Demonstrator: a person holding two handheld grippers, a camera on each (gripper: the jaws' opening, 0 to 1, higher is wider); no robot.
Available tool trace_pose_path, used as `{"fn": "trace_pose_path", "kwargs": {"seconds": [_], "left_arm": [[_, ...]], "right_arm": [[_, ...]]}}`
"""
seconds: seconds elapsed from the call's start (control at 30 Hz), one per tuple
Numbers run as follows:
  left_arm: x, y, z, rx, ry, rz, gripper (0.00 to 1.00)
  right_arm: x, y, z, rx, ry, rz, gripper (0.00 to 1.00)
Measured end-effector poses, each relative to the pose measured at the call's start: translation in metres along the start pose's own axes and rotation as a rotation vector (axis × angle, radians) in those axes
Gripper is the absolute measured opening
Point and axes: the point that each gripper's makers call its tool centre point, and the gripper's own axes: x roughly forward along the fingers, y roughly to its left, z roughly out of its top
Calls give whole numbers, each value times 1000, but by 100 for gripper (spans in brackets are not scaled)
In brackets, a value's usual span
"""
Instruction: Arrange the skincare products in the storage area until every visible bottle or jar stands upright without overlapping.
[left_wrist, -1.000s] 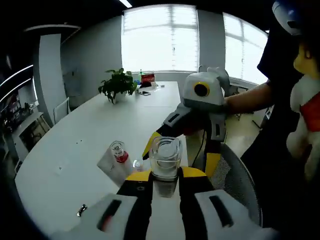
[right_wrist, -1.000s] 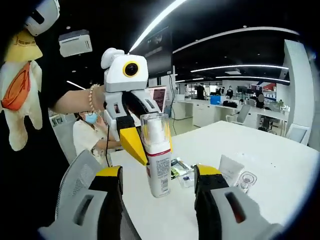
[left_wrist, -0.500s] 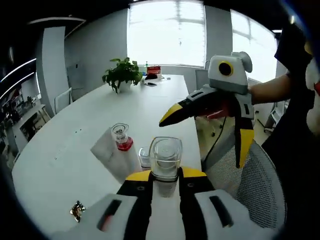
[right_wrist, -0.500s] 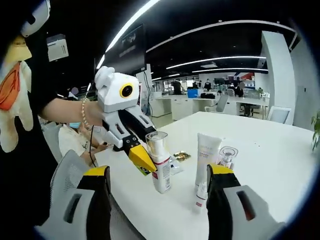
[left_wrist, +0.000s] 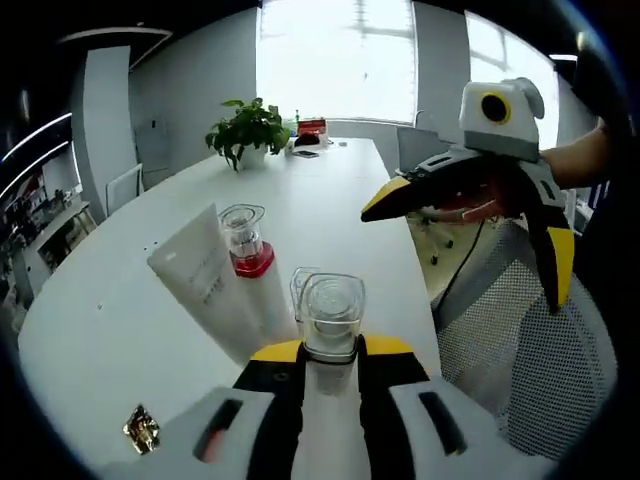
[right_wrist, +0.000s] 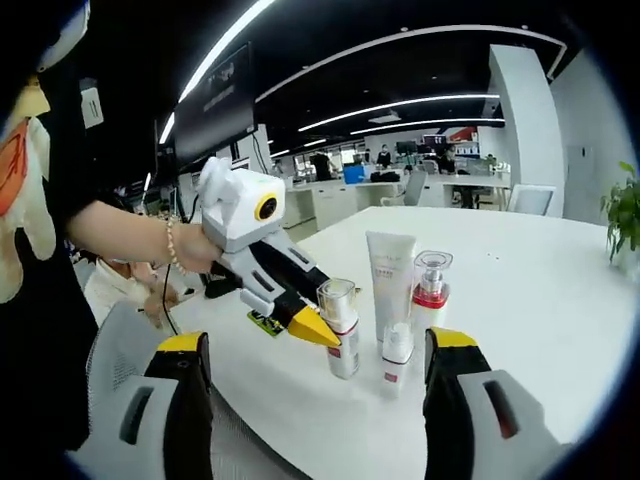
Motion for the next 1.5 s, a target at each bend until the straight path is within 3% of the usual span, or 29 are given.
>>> {"fn": "trace_pose_path", "kwargs": {"seconds": [0.3, 0.5, 0.87, 1.37, 1.5], "left_arm": [[25, 13, -21, -11, 5, 24, 20], [30, 13, -25, -7, -7, 23, 20], [37, 14, -17, 3, -49, 16, 20], [38, 13, -15, 4, -39, 16, 22], [37, 12, -14, 2, -41, 17, 27]], "right_arm": [[1, -2, -14, 37, 28, -39, 92], [4, -5, -16, 38, 34, -48, 92], [5, -6, -17, 55, 29, -57, 92], [5, -7, -18, 65, 31, -55, 92], [5, -7, -18, 66, 31, -51, 92]]}}
